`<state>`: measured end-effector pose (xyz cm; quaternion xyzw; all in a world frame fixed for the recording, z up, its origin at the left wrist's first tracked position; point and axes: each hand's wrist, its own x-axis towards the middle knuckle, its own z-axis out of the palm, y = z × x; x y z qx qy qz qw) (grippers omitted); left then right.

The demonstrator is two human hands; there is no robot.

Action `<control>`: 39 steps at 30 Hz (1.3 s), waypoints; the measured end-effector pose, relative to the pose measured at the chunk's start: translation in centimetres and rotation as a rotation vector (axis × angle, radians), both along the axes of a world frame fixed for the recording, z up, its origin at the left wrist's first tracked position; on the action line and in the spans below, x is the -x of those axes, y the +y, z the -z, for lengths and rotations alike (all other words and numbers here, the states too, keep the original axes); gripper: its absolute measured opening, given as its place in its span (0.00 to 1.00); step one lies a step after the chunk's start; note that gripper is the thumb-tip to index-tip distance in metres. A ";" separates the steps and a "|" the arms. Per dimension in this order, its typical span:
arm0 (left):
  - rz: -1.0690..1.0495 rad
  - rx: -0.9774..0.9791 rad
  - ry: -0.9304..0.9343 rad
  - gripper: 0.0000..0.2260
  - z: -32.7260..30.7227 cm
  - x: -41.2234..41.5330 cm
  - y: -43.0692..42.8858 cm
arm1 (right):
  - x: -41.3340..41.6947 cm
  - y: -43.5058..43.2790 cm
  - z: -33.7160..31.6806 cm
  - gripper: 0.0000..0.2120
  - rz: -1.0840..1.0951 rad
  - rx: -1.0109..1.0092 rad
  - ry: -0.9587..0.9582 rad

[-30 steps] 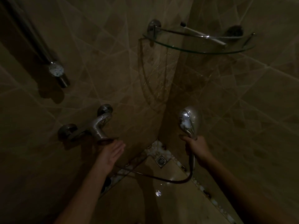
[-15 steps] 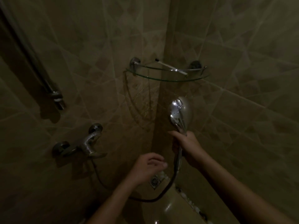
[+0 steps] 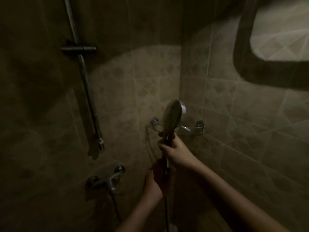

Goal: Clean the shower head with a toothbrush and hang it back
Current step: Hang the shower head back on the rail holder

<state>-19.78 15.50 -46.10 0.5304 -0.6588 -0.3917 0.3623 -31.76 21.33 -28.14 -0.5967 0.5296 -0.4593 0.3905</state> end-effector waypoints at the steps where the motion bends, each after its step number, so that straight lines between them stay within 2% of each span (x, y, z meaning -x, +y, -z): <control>1: 0.013 -0.053 -0.058 0.30 -2.0 -0.6 0.0 | 0.2 0.2 -1.2 0.19 -0.059 0.023 0.020; 2: 0.056 -0.101 -0.127 0.34 -4.7 -1.1 0.6 | 0.4 0.4 -2.4 0.19 -0.114 0.039 0.032; 3: 0.081 -0.136 -0.175 0.33 -8.7 -1.4 2.4 | 0.7 0.7 -4.1 0.19 -0.177 0.058 0.048; 5: 0.141 -0.078 -0.005 0.22 -14.0 -2.5 4.3 | 1.1 0.9 -6.7 0.19 -0.268 0.083 0.097; 7: 0.215 -0.032 0.127 0.17 -17.7 -3.9 4.8 | 1.0 1.1 -9.3 0.19 -0.336 0.106 0.142; 11: 0.270 -0.001 0.066 0.11 -24.3 -6.7 5.0 | -0.6 0.8 -14.3 0.19 -0.412 0.230 0.159; 14: 0.238 0.123 -0.003 0.06 -29.3 -7.9 5.3 | -1.8 0.0 -17.8 0.23 -0.408 0.330 0.116; 16: 0.230 0.195 -0.003 0.09 -31.6 -8.8 4.4 | -3.0 -1.0 -20.0 0.26 -0.386 0.380 0.100; 19: 0.123 0.292 -0.073 0.15 -35.3 -10.1 2.6 | -4.7 -2.6 -22.8 0.20 -0.295 0.489 0.097; 22: 0.068 0.399 -0.137 0.15 -38.9 -11.2 0.5 | -6.7 -4.8 -25.7 0.17 -0.155 0.551 0.048; 25: 0.005 0.477 -0.184 0.15 -42.3 -12.6 -2.2 | -8.8 -7.2 -28.9 0.14 -0.106 0.576 -0.008; 29: -0.090 0.571 -0.368 0.17 -45.2 -15.0 -4.9 | -11.1 -10.1 -32.8 0.13 -0.068 0.598 -0.020; 33: -0.162 0.671 -0.740 0.20 -44.8 -18.4 -7.5 | -12.8 -13.0 -35.0 0.20 0.007 0.633 -0.052; 36: -0.204 0.741 -1.013 0.28 -42.6 -20.7 -10.6 | -14.1 -15.1 -35.7 0.20 0.060 0.681 -0.026; 39: -0.254 0.695 -1.042 0.33 -40.8 -21.6 -13.2 | -14.9 -17.3 -35.8 0.23 0.130 0.737 0.048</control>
